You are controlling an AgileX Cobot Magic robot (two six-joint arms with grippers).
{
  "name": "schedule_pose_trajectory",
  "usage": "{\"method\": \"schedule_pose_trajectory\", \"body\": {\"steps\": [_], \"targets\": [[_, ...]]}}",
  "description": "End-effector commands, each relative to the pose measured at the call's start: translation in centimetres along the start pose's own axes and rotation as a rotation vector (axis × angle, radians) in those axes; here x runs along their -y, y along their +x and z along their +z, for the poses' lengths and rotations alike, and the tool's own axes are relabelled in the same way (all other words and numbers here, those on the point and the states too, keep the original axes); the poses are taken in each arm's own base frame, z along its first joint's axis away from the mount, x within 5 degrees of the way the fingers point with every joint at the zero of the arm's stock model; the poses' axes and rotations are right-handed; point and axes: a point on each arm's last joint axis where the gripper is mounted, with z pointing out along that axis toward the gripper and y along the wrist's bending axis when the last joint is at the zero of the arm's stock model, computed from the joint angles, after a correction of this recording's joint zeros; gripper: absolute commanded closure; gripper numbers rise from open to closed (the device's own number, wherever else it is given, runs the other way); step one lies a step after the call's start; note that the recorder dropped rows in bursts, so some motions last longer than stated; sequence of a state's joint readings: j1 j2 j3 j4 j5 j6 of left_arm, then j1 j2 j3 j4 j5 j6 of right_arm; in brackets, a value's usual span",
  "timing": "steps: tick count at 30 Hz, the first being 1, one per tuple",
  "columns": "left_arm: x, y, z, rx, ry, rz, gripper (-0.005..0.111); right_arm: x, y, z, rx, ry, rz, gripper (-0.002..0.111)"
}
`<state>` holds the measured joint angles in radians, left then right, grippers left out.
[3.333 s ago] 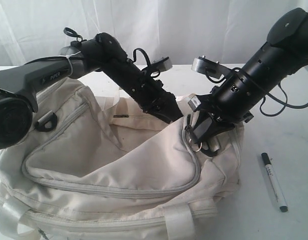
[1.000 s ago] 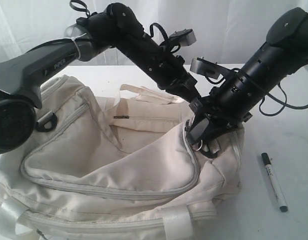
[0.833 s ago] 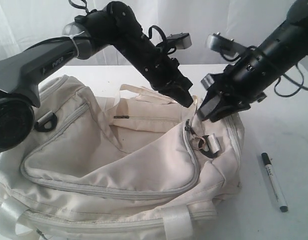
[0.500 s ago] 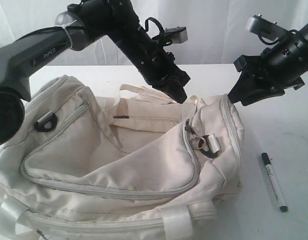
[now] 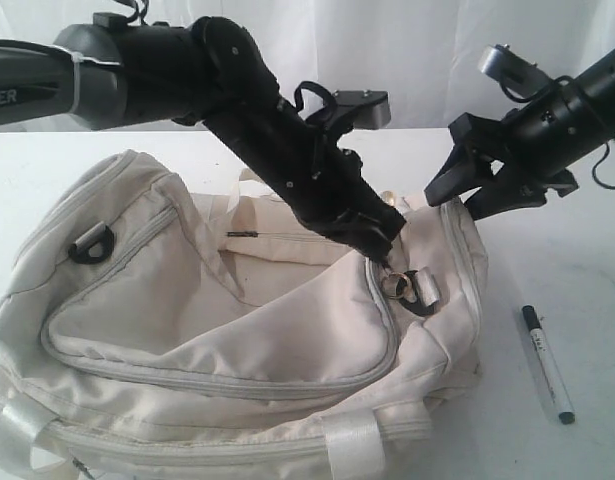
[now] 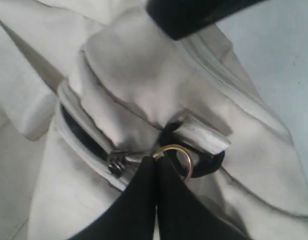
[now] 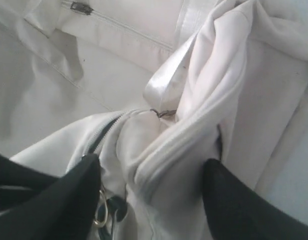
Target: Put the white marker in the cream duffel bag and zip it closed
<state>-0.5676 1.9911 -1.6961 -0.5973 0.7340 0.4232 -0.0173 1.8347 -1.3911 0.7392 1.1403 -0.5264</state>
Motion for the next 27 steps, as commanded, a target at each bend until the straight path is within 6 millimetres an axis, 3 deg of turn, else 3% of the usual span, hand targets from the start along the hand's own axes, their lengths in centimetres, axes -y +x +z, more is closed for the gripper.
{"method": "schedule_pose_trajectory", "body": {"steps": [1, 5, 7, 10, 15, 19, 27], "targets": [[1.8, 0.2, 0.9, -0.023, 0.049, 0.11, 0.082, 0.8, -0.2, 1.3, -0.02, -0.03, 0.026, 0.055], [3.6, 0.3, 2.2, -0.025, 0.074, 0.455, 0.05, 1.4, -0.3, 1.9, -0.022, -0.024, 0.041, 0.071], [4.2, 0.8, 2.6, -0.069, 0.1, 0.562, 0.046, 1.5, -0.3, 2.0, -0.023, -0.024, 0.043, 0.076], [4.5, 2.1, 2.9, -0.219, 0.101, 0.654, 0.045, 1.5, -0.4, 2.0, -0.012, -0.017, 0.043, 0.079], [2.9, 2.5, 2.9, -0.369, -0.125, 0.736, 0.045, 1.8, -0.8, 2.0, 0.034, 0.009, 0.044, 0.09], [2.7, 2.1, 2.9, -0.333, -0.16, 0.751, 0.045, 1.8, -0.9, 2.0, 0.042, 0.015, 0.044, 0.099], [3.3, 1.4, 2.8, -0.24, -0.145, 0.714, 0.052, 1.9, -0.9, 2.1, 0.04, 0.014, 0.046, 0.1]]}}
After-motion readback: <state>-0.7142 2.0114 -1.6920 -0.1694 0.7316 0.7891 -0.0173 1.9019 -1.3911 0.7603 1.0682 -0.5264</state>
